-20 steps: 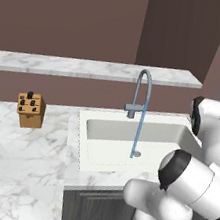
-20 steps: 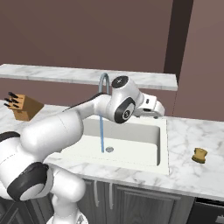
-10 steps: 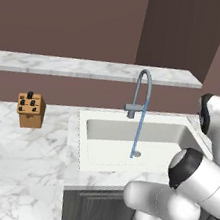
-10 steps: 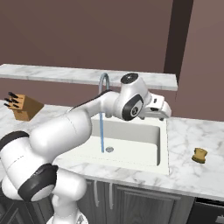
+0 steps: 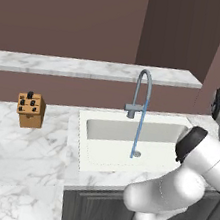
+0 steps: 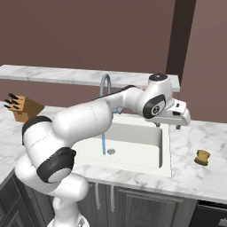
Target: Soak the sponge with water for a few seconds and then drop it inside the sink.
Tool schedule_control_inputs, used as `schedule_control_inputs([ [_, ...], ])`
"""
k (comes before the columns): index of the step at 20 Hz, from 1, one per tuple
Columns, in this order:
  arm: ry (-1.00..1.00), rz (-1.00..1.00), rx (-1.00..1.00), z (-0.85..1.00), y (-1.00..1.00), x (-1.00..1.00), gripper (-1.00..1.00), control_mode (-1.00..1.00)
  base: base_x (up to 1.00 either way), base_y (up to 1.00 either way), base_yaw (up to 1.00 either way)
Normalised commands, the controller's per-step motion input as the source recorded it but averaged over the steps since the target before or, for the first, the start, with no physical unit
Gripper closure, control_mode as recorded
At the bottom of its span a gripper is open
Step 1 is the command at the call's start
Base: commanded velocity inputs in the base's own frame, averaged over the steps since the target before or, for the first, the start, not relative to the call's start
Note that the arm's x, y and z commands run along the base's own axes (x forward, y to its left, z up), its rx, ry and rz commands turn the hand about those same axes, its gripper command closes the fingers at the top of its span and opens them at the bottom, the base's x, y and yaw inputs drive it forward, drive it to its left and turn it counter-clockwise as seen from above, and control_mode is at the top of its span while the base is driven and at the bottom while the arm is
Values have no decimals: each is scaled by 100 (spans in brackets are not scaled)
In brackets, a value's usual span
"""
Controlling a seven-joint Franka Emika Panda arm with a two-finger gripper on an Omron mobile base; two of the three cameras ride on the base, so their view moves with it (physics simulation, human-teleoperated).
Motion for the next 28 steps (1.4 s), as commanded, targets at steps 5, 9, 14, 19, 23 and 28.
schedule_control_inputs([
  [5,19,-1,16,-9,-54,0,-100,-100,0,0,0],
  [9,16,0,11,-26,-47,0,-100,-100,0,0,0],
  [14,5,0,9,-46,-36,0,-100,-100,0,0,0],
  [19,-1,0,11,-50,-13,0,-100,-100,0,0,0],
  [23,-3,7,7,-1,-3,0,-100,-100,0,0,0],
  [28,0,9,1,0,-4,0,-100,-100,0,0,0],
])
